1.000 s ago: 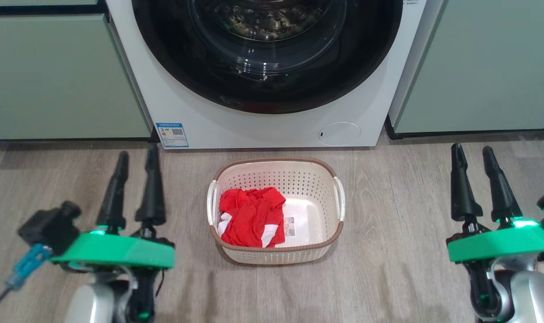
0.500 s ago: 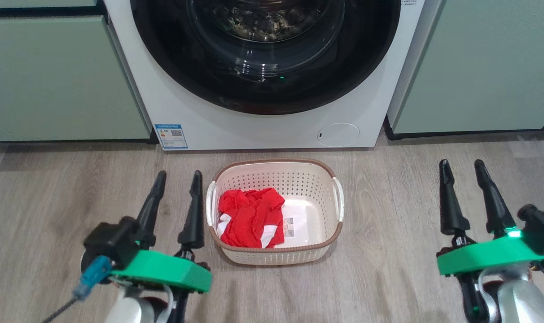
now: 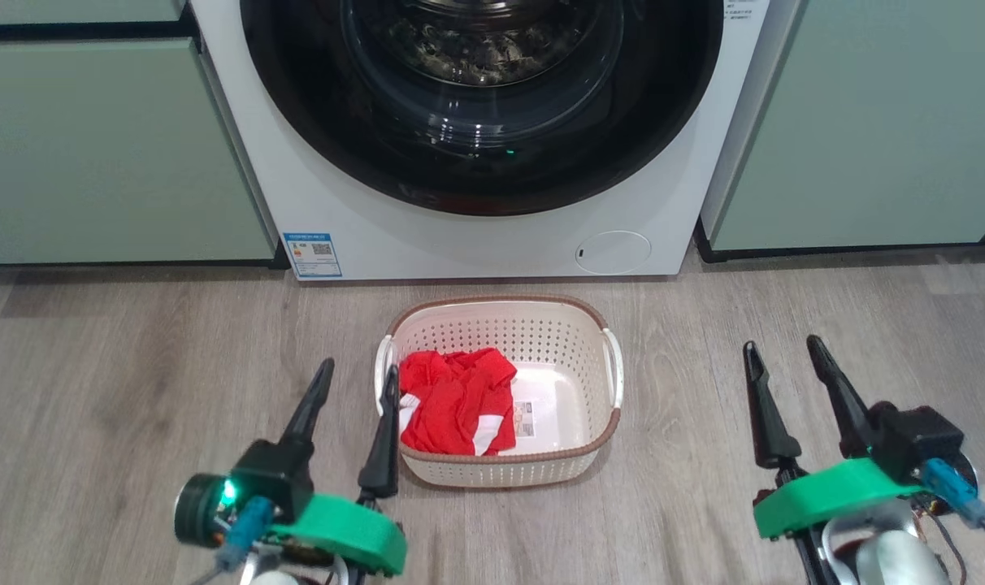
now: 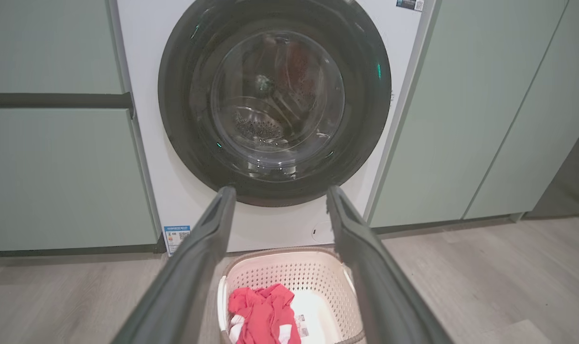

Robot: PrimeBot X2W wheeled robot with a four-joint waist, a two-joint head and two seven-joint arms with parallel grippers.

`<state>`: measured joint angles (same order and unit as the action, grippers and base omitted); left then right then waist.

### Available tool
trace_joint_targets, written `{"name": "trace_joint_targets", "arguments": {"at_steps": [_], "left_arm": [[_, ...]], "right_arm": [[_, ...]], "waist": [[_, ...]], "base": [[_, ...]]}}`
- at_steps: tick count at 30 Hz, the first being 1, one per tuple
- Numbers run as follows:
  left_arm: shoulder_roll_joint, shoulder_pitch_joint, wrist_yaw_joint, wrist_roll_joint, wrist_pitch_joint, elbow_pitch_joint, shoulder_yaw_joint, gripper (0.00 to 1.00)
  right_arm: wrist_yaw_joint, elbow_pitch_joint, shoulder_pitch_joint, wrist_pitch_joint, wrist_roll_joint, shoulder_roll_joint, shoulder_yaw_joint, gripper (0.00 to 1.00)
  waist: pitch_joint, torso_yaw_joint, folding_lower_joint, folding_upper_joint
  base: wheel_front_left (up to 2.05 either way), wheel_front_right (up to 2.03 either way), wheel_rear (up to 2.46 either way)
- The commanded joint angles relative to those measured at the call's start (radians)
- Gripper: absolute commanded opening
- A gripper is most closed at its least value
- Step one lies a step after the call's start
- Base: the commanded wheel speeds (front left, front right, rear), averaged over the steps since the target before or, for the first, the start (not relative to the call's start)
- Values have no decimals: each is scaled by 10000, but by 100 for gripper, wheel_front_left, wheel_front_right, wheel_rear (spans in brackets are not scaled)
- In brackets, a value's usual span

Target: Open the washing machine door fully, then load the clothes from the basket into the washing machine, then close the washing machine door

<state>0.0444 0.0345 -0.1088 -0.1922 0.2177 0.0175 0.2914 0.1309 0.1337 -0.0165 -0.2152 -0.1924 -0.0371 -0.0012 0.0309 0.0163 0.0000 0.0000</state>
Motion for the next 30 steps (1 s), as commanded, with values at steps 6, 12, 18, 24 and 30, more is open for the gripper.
{"name": "trace_joint_targets", "arguments": {"at_steps": [6, 12, 18, 24, 30], "left_arm": [[58, -324, -68, 881, 301, -206, -63, 100], [61, -323, -156, 1364, 440, -249, 42, 100], [60, -261, -314, 1156, 440, 31, -23, 100], [59, -236, -471, 649, 440, 254, -114, 100], [59, -235, -542, 366, 440, 338, -204, 100]], "right_arm": [[-2, -270, 368, -328, 961, -128, 268, 100], [-2, -232, 392, -465, 1408, -131, 253, 100], [-2, -116, 381, -465, 1252, -131, 225, 100], [-2, 25, 398, -465, 1060, -131, 211, 100], [-2, 104, 418, -465, 999, -131, 210, 100]], "waist": [[52, -2, 0, 0], [89, 2, 0, 0], [142, -4, 0, 0], [157, -29, 0, 0], [155, -75, 0, 0]], "base": [[0, 0, 0], [0, 0, 0], [0, 0, 0], [0, 0, 0], [0, 0, 0]]}}
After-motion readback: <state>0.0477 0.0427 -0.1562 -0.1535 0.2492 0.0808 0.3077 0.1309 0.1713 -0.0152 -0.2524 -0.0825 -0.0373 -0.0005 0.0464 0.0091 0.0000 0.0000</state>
